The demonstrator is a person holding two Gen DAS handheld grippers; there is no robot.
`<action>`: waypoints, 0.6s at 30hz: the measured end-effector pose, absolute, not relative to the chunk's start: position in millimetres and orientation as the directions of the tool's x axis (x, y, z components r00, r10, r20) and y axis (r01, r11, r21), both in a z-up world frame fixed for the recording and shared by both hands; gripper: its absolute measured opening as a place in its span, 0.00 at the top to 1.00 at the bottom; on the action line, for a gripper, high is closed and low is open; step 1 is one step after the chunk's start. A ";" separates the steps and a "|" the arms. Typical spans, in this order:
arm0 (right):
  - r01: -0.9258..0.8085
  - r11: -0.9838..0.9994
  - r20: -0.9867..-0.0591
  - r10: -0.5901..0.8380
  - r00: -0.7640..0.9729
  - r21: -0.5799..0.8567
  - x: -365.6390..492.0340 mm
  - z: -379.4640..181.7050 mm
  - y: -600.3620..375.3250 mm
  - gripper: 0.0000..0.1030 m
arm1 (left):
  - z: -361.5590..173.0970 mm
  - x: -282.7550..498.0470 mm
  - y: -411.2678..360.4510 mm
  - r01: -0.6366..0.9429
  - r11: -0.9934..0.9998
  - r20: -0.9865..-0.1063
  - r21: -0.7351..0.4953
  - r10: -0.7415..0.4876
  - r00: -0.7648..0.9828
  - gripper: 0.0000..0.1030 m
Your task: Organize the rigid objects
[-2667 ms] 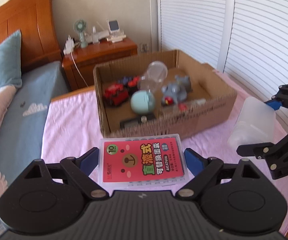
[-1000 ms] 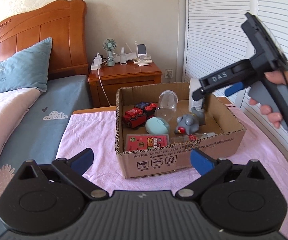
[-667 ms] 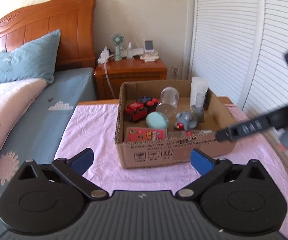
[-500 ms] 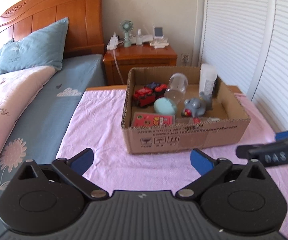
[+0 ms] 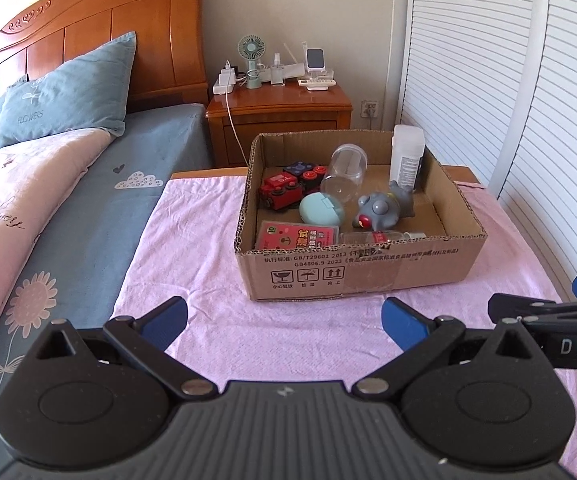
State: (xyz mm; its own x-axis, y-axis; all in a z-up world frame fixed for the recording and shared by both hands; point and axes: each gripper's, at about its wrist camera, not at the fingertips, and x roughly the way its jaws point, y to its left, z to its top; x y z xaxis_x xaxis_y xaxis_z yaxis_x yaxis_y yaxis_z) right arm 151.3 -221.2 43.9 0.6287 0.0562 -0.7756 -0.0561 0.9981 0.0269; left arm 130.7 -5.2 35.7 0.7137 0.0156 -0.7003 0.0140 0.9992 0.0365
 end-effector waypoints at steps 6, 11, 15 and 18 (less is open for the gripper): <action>-0.050 0.998 -0.769 0.049 0.637 0.022 149.0 44.9 -221.0 0.00 | 38.5 129.8 -5.0 0.009 0.999 -0.696 0.035 0.018 0.717 0.01; -0.051 0.998 -0.764 0.050 0.643 0.022 148.4 46.6 -221.0 0.00 | 38.7 129.9 -4.9 0.009 0.999 -0.697 0.031 0.015 0.717 0.01; -0.047 0.999 -0.761 0.047 0.648 0.022 148.2 47.4 -221.9 0.00 | 38.9 129.9 -5.2 0.010 1.000 -0.696 0.030 0.014 0.718 0.01; -0.049 0.999 -0.760 0.049 0.648 0.022 147.6 47.6 -221.5 0.00 | 39.6 129.8 -6.0 0.008 1.000 -0.693 0.030 0.015 0.721 0.01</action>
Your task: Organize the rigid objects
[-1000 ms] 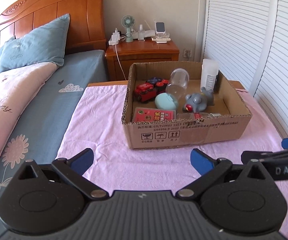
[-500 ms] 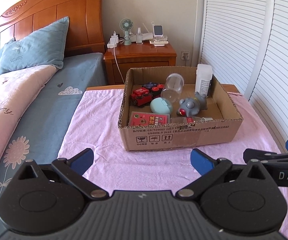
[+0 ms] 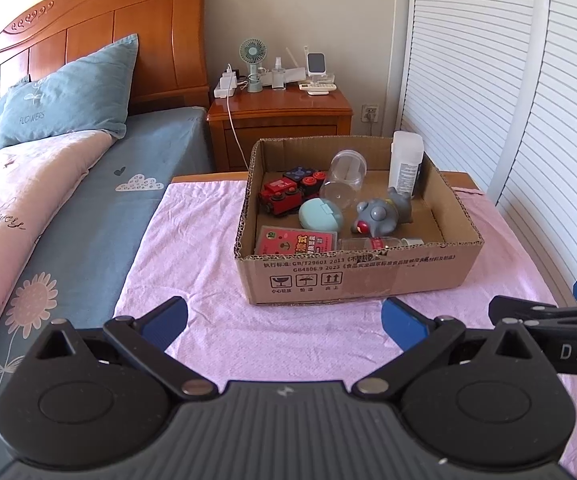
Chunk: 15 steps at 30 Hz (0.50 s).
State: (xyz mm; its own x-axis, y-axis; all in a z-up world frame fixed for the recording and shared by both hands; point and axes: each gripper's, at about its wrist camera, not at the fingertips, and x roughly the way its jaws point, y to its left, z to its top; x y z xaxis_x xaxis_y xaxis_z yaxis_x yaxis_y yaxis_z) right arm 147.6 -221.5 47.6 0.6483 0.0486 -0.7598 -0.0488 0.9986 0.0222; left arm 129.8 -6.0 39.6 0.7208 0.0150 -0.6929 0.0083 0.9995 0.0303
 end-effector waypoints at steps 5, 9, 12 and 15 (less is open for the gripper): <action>-0.048 0.999 -0.755 0.048 0.653 0.022 146.1 48.9 -221.7 0.00 | 41.1 128.5 -6.2 0.007 0.999 -0.690 0.031 0.017 0.724 0.01; -0.041 0.999 -0.751 0.043 0.659 0.021 144.9 50.3 -222.5 0.00 | 42.4 127.1 -6.2 0.004 1.000 -0.687 0.030 0.017 0.727 0.01; -0.036 0.999 -0.748 0.037 0.662 0.017 144.0 50.6 -222.8 0.00 | 42.9 127.1 -6.2 -0.001 0.999 -0.685 0.033 0.023 0.728 0.01; -0.034 0.999 -0.747 0.033 0.664 0.014 143.6 50.4 -223.0 0.00 | 43.6 127.4 -5.9 -0.006 1.000 -0.685 0.030 0.025 0.728 0.01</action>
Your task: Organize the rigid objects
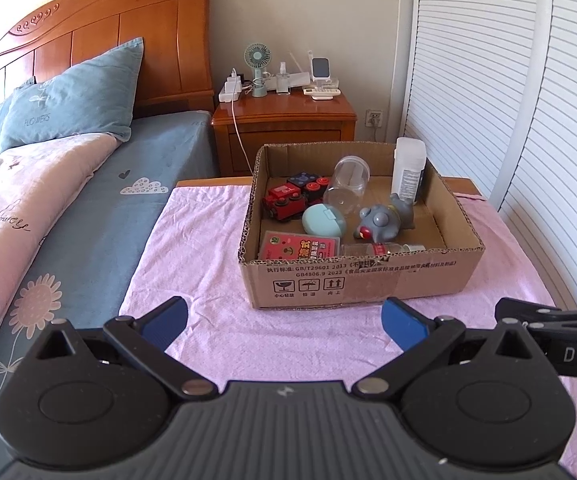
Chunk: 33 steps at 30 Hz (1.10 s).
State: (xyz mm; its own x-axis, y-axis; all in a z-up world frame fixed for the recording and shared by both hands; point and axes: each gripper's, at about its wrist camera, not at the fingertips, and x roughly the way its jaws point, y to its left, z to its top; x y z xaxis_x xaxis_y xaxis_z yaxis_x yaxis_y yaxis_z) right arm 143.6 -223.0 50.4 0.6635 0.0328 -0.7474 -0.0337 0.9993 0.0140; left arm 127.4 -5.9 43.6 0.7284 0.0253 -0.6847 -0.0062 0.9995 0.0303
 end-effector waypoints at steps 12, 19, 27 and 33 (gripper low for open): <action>-0.028 1.000 -0.745 0.024 0.666 0.008 142.6 50.1 -223.4 0.00 | 45.4 126.1 -10.7 0.007 0.999 -0.686 0.038 0.021 0.727 0.01; -0.026 1.000 -0.745 0.024 0.667 0.008 142.5 50.3 -224.6 0.00 | 45.4 126.1 -10.8 0.007 0.999 -0.686 0.039 0.022 0.727 0.01; -0.026 1.000 -0.744 0.026 0.668 0.012 142.1 50.6 -224.9 0.00 | 45.1 126.1 -11.4 0.006 0.999 -0.688 0.042 0.025 0.725 0.01; -0.026 1.000 -0.742 0.027 0.669 0.014 142.1 51.4 -224.7 0.00 | 44.8 125.6 -11.1 0.003 0.999 -0.689 0.039 0.025 0.724 0.01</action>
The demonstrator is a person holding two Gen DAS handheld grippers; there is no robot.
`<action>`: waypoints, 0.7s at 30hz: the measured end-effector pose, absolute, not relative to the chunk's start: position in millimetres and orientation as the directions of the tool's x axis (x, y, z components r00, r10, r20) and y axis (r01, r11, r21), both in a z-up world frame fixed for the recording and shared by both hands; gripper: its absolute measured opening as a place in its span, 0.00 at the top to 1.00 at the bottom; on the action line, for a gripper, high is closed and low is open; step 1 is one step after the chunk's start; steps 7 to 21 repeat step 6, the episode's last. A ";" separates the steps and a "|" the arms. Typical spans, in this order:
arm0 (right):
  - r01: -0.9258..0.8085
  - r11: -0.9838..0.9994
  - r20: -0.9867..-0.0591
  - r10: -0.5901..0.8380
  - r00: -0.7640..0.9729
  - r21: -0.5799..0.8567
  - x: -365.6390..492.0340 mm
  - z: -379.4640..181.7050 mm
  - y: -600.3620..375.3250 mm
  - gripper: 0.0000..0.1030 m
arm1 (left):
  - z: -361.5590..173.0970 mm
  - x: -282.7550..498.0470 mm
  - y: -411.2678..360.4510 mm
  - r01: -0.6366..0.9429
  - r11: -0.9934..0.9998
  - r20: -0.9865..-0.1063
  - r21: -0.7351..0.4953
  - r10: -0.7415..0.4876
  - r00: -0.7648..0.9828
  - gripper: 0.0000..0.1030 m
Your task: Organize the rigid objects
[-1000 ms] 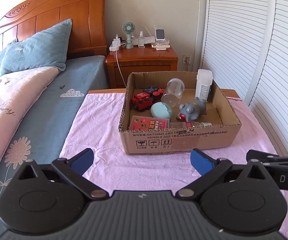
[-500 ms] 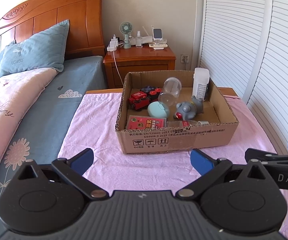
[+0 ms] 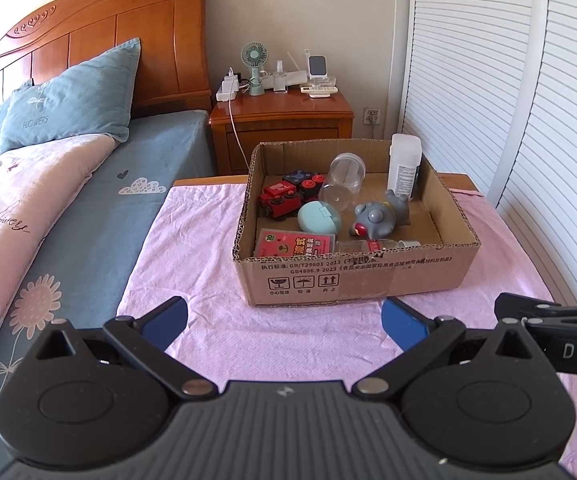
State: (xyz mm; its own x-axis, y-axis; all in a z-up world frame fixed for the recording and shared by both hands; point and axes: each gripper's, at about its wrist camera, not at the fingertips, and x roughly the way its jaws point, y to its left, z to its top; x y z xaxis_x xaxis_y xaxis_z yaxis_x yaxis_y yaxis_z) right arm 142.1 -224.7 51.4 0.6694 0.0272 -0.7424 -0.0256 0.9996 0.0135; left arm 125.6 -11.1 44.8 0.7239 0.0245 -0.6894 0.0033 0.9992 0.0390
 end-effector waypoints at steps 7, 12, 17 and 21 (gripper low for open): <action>-0.027 1.000 -0.742 0.028 0.670 0.014 142.2 51.5 -224.3 0.00 | 44.6 125.3 -10.9 0.004 0.999 -0.690 0.039 0.024 0.724 0.01; -0.027 1.000 -0.742 0.028 0.670 0.014 142.2 51.5 -224.3 0.00 | 44.6 125.3 -10.9 0.004 0.999 -0.690 0.039 0.024 0.724 0.01; -0.027 1.000 -0.742 0.028 0.670 0.014 142.2 51.5 -224.3 0.00 | 44.6 125.3 -10.9 0.004 0.999 -0.690 0.039 0.024 0.724 0.01; -0.027 1.000 -0.742 0.028 0.670 0.014 142.2 51.5 -224.3 0.00 | 44.6 125.3 -10.9 0.004 0.999 -0.690 0.039 0.024 0.724 0.01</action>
